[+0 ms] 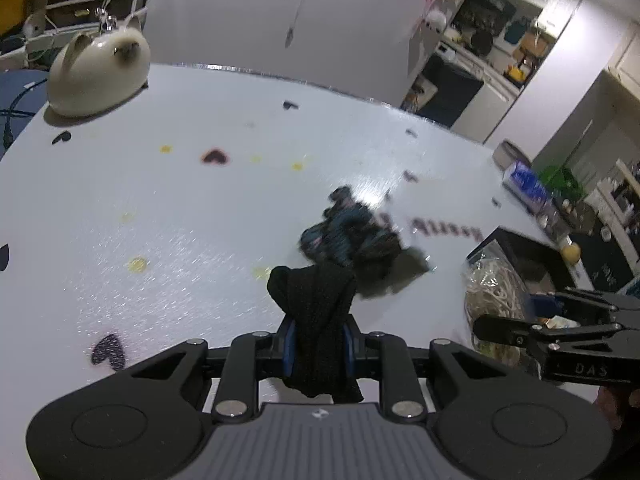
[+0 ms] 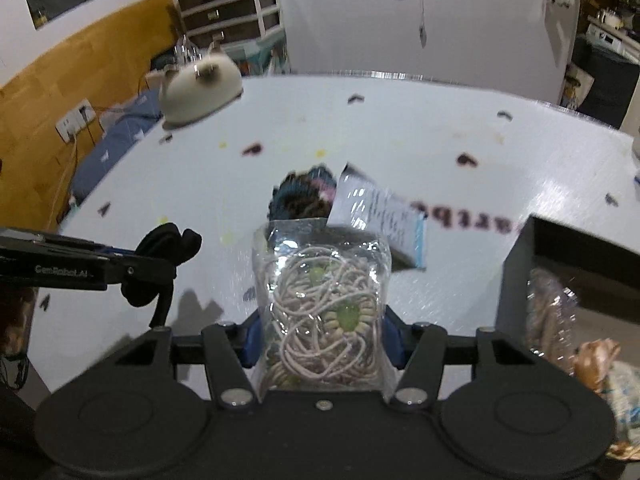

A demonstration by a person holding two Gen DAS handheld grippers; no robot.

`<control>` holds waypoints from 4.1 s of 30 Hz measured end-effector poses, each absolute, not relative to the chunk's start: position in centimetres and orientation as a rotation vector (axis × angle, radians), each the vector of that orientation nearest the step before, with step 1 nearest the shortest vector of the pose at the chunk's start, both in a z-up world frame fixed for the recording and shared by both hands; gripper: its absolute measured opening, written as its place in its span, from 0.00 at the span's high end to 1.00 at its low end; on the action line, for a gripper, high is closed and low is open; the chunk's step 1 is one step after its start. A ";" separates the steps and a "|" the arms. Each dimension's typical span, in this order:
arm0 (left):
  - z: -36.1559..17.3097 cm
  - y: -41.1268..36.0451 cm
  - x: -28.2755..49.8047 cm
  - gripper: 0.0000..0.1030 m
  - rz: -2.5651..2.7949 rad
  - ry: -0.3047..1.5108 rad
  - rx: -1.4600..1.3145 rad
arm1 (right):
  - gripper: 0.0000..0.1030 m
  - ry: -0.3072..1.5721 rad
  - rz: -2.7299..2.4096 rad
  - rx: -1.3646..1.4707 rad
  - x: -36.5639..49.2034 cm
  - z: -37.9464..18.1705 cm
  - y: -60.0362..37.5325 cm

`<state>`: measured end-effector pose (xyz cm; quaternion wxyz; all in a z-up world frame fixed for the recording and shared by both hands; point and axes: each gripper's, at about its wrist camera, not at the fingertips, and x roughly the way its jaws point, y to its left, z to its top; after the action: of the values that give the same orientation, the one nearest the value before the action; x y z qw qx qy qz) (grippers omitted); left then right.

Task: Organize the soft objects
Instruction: 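Lift the black cloth and rope bag and carry them over the box, then lower both items into the box and open both tools, then lift both tools out of the box and move toward the knit scrunchie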

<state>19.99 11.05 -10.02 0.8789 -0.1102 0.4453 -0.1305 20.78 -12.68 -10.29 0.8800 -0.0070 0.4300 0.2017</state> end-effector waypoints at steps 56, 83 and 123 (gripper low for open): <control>-14.0 -21.0 30.0 0.76 -0.391 1.051 -0.178 | 0.62 0.859 0.803 -0.545 27.7 -9.4 -36.4; -13.6 -20.9 29.3 0.62 -0.381 1.054 -0.204 | 0.82 1.083 0.683 -0.585 29.6 -14.2 -35.1; -8.4 -20.2 23.8 0.21 -0.290 0.931 -0.112 | 0.50 0.832 0.395 -0.045 21.7 -7.3 -41.9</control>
<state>23.76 -20.23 -8.36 0.8821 -0.0538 0.4469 -0.1392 21.74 -41.85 -7.34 0.8955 -0.0218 0.4016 0.1906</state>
